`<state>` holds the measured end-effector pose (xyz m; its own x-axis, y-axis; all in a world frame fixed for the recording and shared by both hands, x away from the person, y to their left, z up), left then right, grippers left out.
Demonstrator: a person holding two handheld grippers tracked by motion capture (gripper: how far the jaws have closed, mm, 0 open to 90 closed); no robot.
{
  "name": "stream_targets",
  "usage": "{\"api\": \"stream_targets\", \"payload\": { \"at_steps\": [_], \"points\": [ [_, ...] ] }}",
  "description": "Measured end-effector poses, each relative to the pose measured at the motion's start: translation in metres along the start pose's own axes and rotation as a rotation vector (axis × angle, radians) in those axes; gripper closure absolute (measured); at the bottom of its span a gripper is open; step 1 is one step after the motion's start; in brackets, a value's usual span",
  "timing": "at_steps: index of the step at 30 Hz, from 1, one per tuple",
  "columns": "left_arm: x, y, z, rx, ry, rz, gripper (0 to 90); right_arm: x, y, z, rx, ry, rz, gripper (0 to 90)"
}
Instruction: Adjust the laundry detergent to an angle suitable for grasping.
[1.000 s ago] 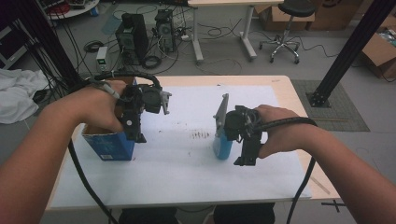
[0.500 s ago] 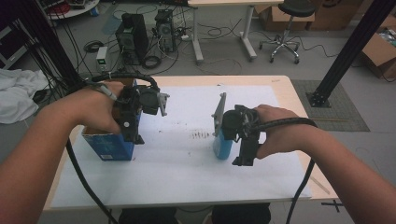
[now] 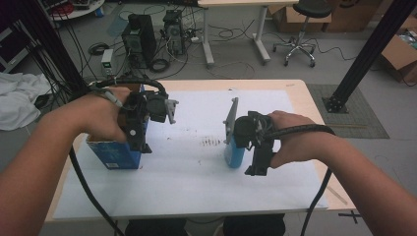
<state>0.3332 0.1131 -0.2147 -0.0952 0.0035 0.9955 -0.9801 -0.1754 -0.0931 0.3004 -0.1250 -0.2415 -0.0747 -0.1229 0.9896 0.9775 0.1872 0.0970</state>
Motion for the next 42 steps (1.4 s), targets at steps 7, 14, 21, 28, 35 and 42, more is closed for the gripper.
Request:
{"api": "stream_targets", "payload": {
  "at_steps": [7,14,21,28,35,42],
  "points": [
    [0.000,0.000,0.000,0.001,-0.002,0.000,0.1,-0.001,0.000,0.000,0.004,0.001,0.004,0.0],
    [0.000,0.001,-0.001,0.001,-0.001,0.001,0.1,0.005,0.002,-0.003,-0.043,0.010,0.000,0.0],
    [0.003,0.003,-0.003,0.000,0.002,0.012,0.1,0.016,0.011,-0.005,-0.156,-0.005,-0.026,0.0],
    [0.005,0.007,-0.005,-0.003,0.006,0.018,0.1,0.021,0.024,-0.004,-0.283,-0.018,-0.016,0.0],
    [0.005,0.008,-0.005,0.000,0.001,0.020,0.1,0.019,0.037,-0.006,-0.371,-0.021,0.005,0.0],
    [0.004,0.007,-0.003,0.005,-0.006,0.025,0.1,0.018,0.057,-0.015,-0.548,-0.004,0.014,0.0]
  ]
}}
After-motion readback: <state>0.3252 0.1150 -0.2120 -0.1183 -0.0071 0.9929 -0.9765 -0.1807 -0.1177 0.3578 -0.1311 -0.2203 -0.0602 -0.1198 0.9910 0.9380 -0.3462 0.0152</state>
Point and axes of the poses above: each handheld gripper's, and its own axes: x roughly backward along the jaws, z roughly out of its top, y roughly to its right, the point moved 2 cm from there along -x, roughly forward along the jaws, and after that the axes turned 11 degrees about x, right-handed, at the moved point
